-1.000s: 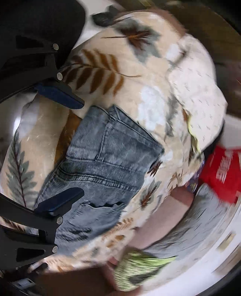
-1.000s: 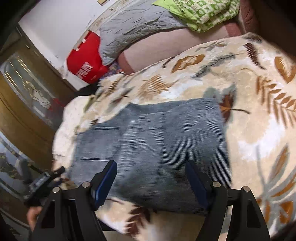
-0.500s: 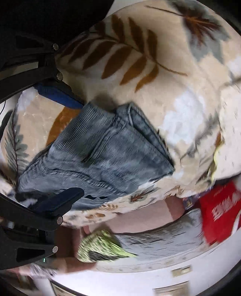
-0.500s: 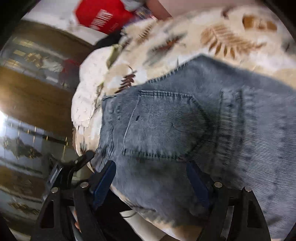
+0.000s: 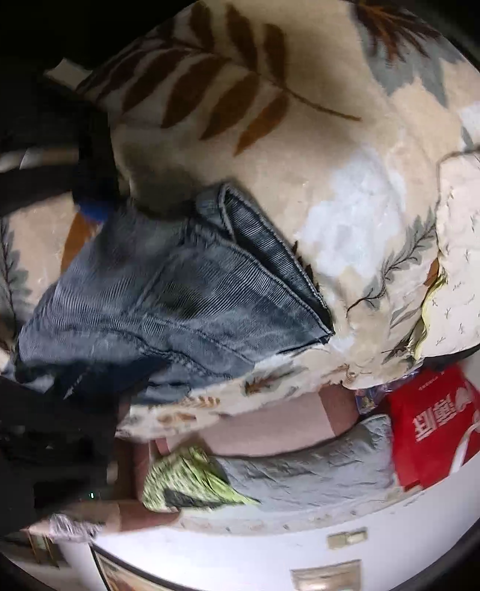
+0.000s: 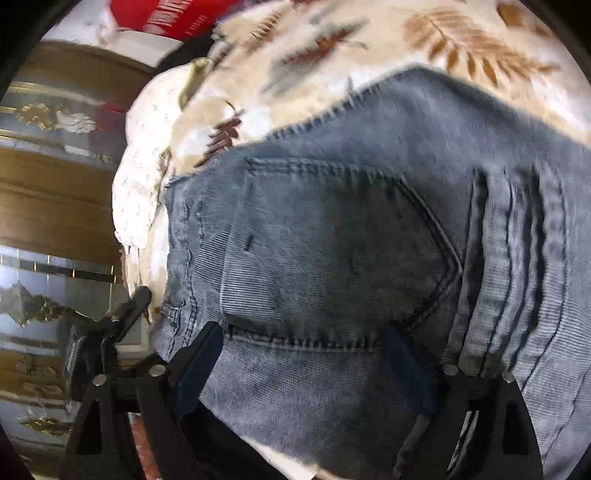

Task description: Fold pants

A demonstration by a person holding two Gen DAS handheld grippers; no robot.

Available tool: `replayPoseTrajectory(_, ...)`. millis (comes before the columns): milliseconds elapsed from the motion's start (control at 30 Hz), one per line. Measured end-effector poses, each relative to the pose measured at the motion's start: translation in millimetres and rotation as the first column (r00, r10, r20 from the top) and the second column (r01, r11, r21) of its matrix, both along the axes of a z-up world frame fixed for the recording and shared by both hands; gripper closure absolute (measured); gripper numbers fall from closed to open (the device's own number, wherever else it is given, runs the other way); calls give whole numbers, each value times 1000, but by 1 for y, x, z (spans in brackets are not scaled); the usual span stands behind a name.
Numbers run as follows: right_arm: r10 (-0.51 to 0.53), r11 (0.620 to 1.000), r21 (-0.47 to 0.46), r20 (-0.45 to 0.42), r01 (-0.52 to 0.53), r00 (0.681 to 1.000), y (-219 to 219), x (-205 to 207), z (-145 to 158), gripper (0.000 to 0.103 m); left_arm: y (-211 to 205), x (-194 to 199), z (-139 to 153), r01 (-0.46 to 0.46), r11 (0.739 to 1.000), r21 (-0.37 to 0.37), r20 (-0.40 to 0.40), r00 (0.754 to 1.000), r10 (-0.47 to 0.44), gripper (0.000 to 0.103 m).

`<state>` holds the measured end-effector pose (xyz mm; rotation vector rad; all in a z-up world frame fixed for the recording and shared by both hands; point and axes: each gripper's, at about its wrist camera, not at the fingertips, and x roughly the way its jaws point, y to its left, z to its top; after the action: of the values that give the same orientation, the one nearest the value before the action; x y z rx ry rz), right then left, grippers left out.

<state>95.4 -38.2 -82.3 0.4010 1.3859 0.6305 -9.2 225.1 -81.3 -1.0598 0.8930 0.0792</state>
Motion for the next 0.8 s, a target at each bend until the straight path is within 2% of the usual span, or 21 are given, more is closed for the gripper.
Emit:
replayPoseTrajectory(33, -15, 1000, 5, -3, 15, 1000, -1, -1, 6, 11, 1, 0, -1, -2, 1000, 16, -13, 1000, 2, 68)
replayPoseTrajectory(100, -2, 999, 44, 16, 2, 1000, 1, -2, 17, 21, 4, -1, -6, -13, 1000, 20, -33, 999, 14, 73)
replayPoseTrajectory(167, 2, 1000, 3, 34, -2, 999, 5, 0, 15, 26, 4, -2, -6, -17, 999, 32, -35, 999, 18, 77)
replayPoseTrajectory(200, 6, 1000, -16, 10, -6, 1000, 8, 2, 5, 29, 3, -2, -5, -16, 999, 44, -40, 999, 18, 78)
replayPoseTrajectory(233, 12, 1000, -26, 4, -12, 1000, 13, 3, -2, 29, 2, -2, -4, -15, 998, 56, -41, 999, 17, 80)
replayPoseTrajectory(333, -8, 1000, 20, 28, 7, 1000, 2, -1, 11, 30, -2, -1, 2, -6, 994, 107, -43, 999, 11, 89)
replayPoseTrajectory(367, -21, 999, 46, 26, 20, 999, -7, -4, 15, 30, -3, 0, 5, -4, 993, 121, -42, 999, 9, 91)
replayPoseTrajectory(467, -97, 990, 113, 99, 86, 990, -50, -18, 36, 30, -16, 1, 27, 0, 978, 210, 1, 1000, 0, 93)
replayPoseTrajectory(533, -183, 975, 154, 134, 162, 974, -95, -33, 46, 30, -35, 5, 50, 12, 956, 294, 40, 999, -25, 93)
replayPoseTrajectory(633, -309, 945, 170, 177, 280, 935, -160, -50, 52, 30, -75, 13, 86, 59, 902, 427, 98, 989, -111, 93)
replayPoseTrajectory(767, -496, 862, 225, 187, 455, 848, -249, -73, 49, 30, -145, 18, 129, 125, 800, 587, 162, 950, -268, 93)
replayPoseTrajectory(800, -538, 836, 241, 178, 493, 824, -268, -79, 47, 30, -174, 17, 140, 156, 755, 637, 171, 926, -335, 93)
